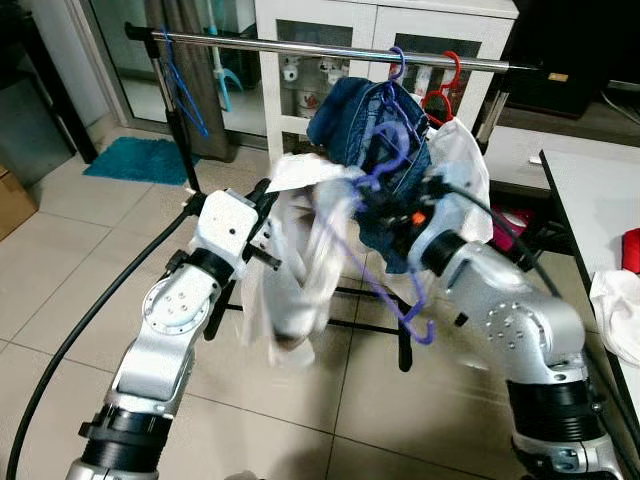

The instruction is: Hang hanger

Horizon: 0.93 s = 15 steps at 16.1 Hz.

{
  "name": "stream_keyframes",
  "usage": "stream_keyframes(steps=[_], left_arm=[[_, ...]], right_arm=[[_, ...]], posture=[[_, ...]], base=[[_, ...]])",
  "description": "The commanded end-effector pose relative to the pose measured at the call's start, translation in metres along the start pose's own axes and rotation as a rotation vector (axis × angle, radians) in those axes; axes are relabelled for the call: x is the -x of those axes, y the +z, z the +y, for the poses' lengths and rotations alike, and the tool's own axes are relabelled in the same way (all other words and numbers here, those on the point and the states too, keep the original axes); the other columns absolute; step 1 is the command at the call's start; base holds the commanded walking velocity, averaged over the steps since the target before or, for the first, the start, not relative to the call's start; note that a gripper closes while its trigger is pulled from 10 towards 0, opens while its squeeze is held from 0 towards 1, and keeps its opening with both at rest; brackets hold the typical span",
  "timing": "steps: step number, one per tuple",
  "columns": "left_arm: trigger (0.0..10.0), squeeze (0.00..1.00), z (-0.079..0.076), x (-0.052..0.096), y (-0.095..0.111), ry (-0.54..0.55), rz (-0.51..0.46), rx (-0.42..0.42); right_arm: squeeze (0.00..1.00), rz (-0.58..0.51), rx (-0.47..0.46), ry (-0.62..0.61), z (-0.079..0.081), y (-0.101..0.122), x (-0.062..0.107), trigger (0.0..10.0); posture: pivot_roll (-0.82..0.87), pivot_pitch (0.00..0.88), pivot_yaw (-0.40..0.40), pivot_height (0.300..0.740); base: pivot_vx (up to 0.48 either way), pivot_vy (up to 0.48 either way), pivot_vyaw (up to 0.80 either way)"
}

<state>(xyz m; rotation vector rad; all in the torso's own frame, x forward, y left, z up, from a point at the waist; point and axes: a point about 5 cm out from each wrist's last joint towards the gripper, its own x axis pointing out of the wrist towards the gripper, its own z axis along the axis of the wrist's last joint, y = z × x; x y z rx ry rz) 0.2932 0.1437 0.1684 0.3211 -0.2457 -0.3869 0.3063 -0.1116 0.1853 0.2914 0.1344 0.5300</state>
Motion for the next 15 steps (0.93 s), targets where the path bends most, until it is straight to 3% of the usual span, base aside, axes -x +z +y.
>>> stream_keyframes(steps=[1,6,9,11,12,13,14,15], left_arm=[[0.0,0.00,0.004,0.002,0.003,0.036,-0.004,-0.016],[0.0,0.00,0.000,0.005,0.004,0.055,0.017,-0.035],[0.0,0.00,-0.011,0.002,0.004,0.007,0.023,-0.021],[0.0,0.00,-0.015,-0.001,-0.002,-0.007,0.063,-0.034],[1.2,0.00,-0.014,-0.001,-0.003,-0.003,0.075,-0.038],[10.0,0.00,-0.014,-0.004,-0.007,-0.015,0.114,-0.038],[10.0,0.00,-0.014,-0.003,-0.008,-0.023,0.115,-0.027],[10.0,1.00,-0.014,-0.001,-0.008,-0.028,0.121,0.030]], right_arm=[[0.00,-0.012,0.010,-0.054,-0.008,0.006,0.002,10.0],[0.00,-0.158,0.006,-0.190,-0.022,0.025,0.001,10.0],[0.00,-0.174,0.010,-0.187,-0.020,0.028,-0.003,10.0],[0.00,-0.185,-0.008,-0.110,-0.009,0.030,-0.007,10.0],[0.00,-0.184,-0.005,-0.100,-0.008,0.030,-0.007,10.0],[0.00,-0.175,0.008,-0.074,-0.005,0.029,-0.007,10.0],[0.00,-0.173,0.010,-0.063,-0.004,0.029,-0.006,10.0],[0.00,-0.172,0.017,-0.039,-0.002,0.029,-0.006,10.0]], posture=[[-0.13,0.000,-0.004,0.740],[-0.13,0.000,0.002,0.740],[-0.13,0.000,-0.002,0.740],[-0.13,0.000,-0.001,0.740],[-0.13,0.000,-0.001,0.740],[-0.13,0.000,0.000,0.740],[-0.13,0.000,0.000,0.740],[-0.13,0.000,0.002,0.740]], base=[[0.000,0.000,0.00],[0.000,0.000,0.00],[0.000,0.000,0.00],[0.000,0.000,0.00],[0.000,0.000,0.00],[0.000,0.000,0.00],[0.000,0.000,0.00],[0.000,0.000,0.00]])
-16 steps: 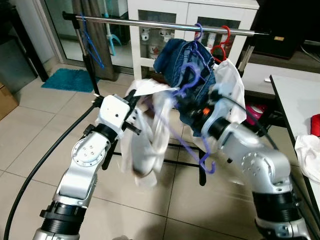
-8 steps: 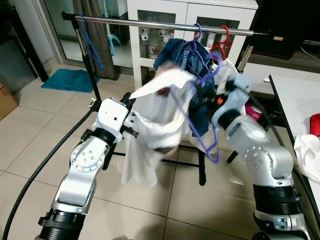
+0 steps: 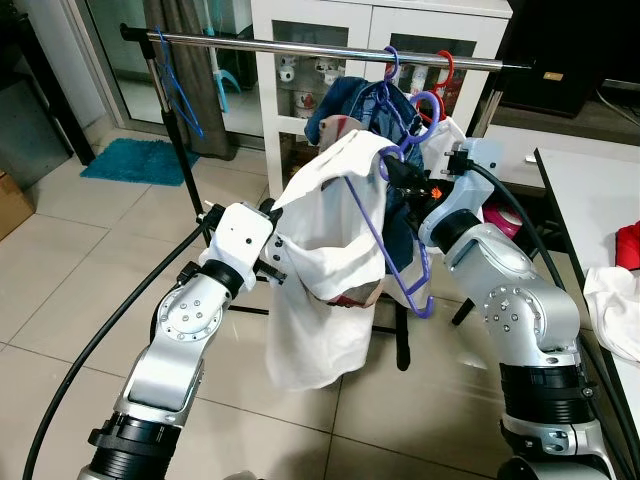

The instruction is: Hang hanger

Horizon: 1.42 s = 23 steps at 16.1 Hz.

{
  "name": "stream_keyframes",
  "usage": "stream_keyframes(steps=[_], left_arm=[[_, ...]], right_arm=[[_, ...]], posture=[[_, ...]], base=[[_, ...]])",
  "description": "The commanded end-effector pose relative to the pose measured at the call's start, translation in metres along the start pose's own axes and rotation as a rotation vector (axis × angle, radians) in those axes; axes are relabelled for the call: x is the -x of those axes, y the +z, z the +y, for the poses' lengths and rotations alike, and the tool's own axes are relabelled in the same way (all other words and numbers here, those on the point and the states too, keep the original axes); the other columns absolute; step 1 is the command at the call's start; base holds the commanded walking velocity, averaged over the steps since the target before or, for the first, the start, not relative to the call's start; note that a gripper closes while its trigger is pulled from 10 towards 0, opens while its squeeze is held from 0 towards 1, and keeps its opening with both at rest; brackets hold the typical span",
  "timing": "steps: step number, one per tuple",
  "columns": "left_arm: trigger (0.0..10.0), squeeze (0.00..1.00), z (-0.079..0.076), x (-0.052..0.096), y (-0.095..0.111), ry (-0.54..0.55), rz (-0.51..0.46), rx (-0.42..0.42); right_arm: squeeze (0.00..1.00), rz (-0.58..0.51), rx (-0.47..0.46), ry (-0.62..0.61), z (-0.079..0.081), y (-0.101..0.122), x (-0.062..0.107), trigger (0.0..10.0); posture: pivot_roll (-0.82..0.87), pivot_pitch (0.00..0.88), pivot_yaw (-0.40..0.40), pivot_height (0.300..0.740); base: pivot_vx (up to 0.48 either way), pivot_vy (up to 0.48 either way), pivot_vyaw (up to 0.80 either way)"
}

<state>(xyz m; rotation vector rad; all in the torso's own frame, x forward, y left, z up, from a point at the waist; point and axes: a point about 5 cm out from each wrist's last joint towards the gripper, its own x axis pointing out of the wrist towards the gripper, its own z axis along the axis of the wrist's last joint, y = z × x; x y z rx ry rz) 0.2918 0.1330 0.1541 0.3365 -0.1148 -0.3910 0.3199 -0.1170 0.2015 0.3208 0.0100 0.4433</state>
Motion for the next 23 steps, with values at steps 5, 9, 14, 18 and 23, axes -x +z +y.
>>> stream_keyframes(steps=[5,9,14,18,23], left_arm=[[10.0,1.00,0.016,0.024,0.001,-0.119,0.010,0.068],[10.0,1.00,0.079,0.035,0.023,0.005,-0.122,0.139],[10.0,0.00,0.105,0.036,0.001,0.058,-0.031,0.338],[10.0,0.00,0.103,0.027,-0.020,0.174,0.029,0.431],[10.0,0.00,0.093,0.005,-0.028,0.022,0.065,0.483]], right_arm=[[0.00,0.001,0.107,0.180,0.009,0.011,0.004,10.0],[0.00,0.040,0.119,0.364,0.010,0.014,0.017,10.0],[0.00,0.049,0.126,0.499,0.013,0.020,0.029,10.0],[0.00,0.047,0.121,0.571,0.021,0.021,0.035,10.0],[0.00,0.039,0.106,0.648,0.029,0.026,0.042,10.0]], posture=[[-0.12,0.000,0.014,0.740],[-0.11,0.000,0.026,0.740],[-0.12,0.000,0.050,0.740],[-0.13,0.000,0.057,0.740],[-0.13,0.000,0.058,0.740]], base=[[0.000,0.000,0.00],[0.000,0.000,0.00],[0.000,0.000,0.00],[0.000,0.000,0.00],[0.000,0.000,0.00]])
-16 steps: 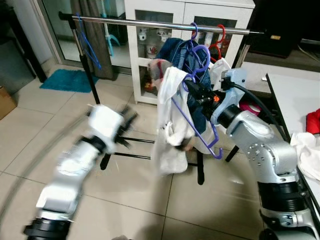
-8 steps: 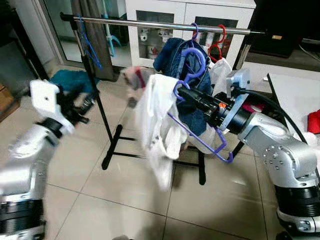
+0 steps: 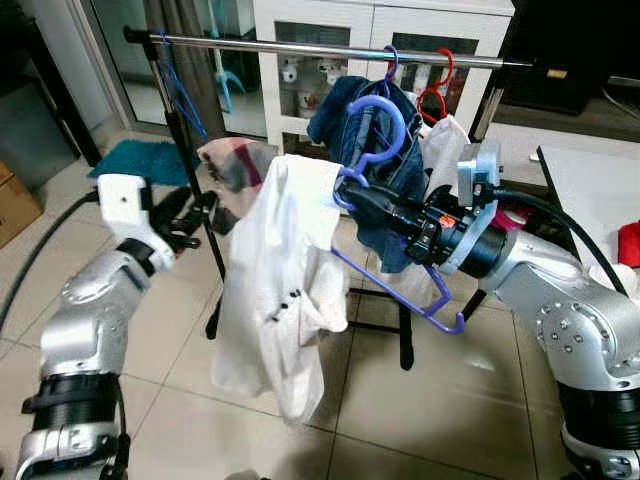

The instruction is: Hang hanger

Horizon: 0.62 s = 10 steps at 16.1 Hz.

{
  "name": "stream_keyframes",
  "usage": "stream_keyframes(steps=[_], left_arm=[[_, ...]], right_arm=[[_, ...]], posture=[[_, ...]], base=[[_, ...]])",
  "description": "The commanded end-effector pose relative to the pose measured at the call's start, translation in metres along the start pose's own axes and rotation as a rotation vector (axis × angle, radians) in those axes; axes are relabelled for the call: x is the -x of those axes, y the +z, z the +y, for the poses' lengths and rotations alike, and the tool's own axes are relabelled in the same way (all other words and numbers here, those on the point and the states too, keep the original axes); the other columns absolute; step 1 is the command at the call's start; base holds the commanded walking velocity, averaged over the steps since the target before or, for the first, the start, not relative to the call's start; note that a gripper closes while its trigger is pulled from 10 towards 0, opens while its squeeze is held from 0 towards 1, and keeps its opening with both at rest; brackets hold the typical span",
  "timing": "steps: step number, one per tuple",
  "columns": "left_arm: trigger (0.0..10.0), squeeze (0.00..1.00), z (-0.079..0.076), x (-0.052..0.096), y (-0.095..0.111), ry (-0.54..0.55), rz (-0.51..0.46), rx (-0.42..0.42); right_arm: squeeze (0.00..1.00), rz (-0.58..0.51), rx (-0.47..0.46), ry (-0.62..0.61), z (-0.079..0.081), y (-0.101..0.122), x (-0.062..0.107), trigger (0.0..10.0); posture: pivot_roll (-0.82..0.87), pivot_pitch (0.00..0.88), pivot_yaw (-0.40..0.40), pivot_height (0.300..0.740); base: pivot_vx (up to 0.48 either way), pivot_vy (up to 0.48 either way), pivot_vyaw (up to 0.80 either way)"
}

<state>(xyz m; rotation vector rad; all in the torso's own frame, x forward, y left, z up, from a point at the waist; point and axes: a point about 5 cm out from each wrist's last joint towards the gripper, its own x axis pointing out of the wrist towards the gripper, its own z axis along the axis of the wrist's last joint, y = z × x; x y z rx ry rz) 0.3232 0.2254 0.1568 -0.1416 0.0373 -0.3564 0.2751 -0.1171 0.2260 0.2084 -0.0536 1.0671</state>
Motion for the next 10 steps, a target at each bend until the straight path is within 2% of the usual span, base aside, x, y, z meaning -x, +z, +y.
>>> stream_keyframes(steps=[1,3,4,6,7,8,9,10], left_arm=[[10.0,0.00,-0.001,-0.005,-0.002,-0.029,0.037,-0.018],[10.0,0.00,-0.002,-0.008,-0.010,-0.066,0.088,-0.029],[10.0,0.00,-0.007,-0.008,-0.012,-0.126,0.103,-0.043],[10.0,0.00,-0.009,-0.007,-0.013,-0.131,0.101,-0.077],[9.1,0.00,-0.008,-0.007,-0.014,-0.123,0.098,-0.079],[1.1,0.00,-0.007,-0.007,-0.015,-0.111,0.093,-0.091],[0.1,0.00,-0.006,-0.007,-0.016,-0.113,0.094,-0.094],[0.0,0.00,-0.007,-0.007,-0.016,-0.122,0.096,-0.094]], right_arm=[[0.00,-0.021,0.014,0.028,0.004,0.007,0.001,10.0],[0.00,-0.024,0.010,0.042,0.007,0.008,0.002,10.0],[0.00,-0.023,0.009,0.052,0.009,0.008,0.003,10.0],[0.00,-0.026,0.006,0.055,0.011,0.008,0.003,10.0],[0.00,-0.028,0.003,0.057,0.012,0.008,0.003,10.0],[0.00,-0.029,-0.003,0.072,0.014,0.007,0.002,10.0],[0.00,-0.027,-0.005,0.080,0.016,0.006,0.001,10.0],[0.00,-0.025,-0.006,0.081,0.016,0.006,0.001,10.0]], posture=[[-0.13,0.000,0.058,0.740],[-0.14,0.000,0.061,0.740],[-0.14,0.000,0.071,0.740],[-0.14,0.000,0.074,0.740],[-0.14,0.000,0.073,0.740],[-0.14,0.000,0.073,0.740],[-0.14,0.000,0.073,0.740],[-0.14,0.000,0.073,0.740]], base=[[0.000,0.000,0.00],[0.000,0.000,0.00],[0.000,0.000,0.00],[0.000,0.000,0.00],[0.000,0.000,0.00],[0.000,0.000,0.00],[0.000,0.000,0.00],[0.000,0.000,0.00]])
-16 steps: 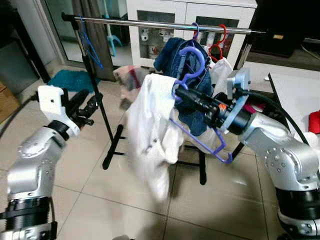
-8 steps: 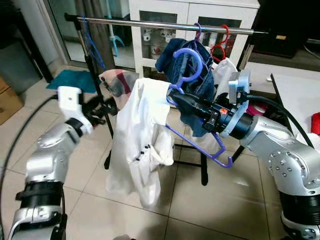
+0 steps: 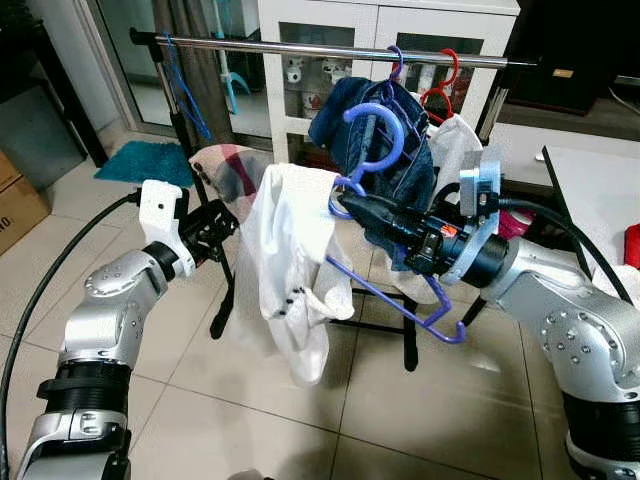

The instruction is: Hang hanger

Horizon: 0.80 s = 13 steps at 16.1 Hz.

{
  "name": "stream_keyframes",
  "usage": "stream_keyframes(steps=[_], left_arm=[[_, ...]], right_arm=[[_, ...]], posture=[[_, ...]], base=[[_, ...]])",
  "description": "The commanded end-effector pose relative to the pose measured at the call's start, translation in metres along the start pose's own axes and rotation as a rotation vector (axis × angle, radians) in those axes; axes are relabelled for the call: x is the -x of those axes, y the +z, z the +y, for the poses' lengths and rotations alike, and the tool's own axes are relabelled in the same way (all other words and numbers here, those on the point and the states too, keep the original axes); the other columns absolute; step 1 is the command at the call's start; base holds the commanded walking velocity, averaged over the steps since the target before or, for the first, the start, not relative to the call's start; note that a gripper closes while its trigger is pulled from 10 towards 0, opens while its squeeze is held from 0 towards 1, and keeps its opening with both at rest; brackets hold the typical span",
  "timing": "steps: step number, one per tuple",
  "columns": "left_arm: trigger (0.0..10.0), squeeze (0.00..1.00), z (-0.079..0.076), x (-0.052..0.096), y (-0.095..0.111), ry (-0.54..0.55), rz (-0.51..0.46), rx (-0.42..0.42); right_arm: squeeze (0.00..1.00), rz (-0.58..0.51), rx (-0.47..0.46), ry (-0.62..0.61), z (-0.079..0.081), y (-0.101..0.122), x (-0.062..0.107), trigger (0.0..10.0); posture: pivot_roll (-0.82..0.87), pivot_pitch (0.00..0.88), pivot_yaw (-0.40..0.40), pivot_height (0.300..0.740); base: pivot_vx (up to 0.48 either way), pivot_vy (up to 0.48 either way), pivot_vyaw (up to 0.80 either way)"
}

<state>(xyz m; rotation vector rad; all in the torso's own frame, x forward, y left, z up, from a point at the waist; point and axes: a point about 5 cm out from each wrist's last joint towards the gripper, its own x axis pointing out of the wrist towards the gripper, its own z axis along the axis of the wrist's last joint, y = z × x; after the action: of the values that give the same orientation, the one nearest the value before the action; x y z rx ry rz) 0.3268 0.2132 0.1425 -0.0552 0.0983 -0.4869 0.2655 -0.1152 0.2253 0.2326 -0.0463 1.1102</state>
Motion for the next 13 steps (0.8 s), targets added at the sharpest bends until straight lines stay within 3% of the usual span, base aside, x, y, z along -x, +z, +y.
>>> stream_keyframes(steps=[1,12,13], left_arm=[[0.0,0.00,0.000,0.001,-0.001,-0.019,0.017,-0.024],[0.0,0.00,0.002,0.000,-0.012,0.000,0.056,-0.041],[0.0,0.00,0.003,0.001,-0.008,0.009,0.017,-0.047]], right_arm=[[0.00,-0.022,0.019,0.042,0.007,0.008,-0.002,10.0],[0.00,-0.032,0.018,0.056,0.008,0.010,-0.002,10.0],[0.00,-0.031,0.017,0.057,0.008,0.010,-0.001,10.0]], posture=[[-0.14,0.000,0.070,0.740],[-0.14,0.000,0.071,0.740],[-0.14,0.000,0.070,0.740]], base=[[0.000,0.000,0.00],[0.000,0.000,0.00],[0.000,0.000,0.00]])
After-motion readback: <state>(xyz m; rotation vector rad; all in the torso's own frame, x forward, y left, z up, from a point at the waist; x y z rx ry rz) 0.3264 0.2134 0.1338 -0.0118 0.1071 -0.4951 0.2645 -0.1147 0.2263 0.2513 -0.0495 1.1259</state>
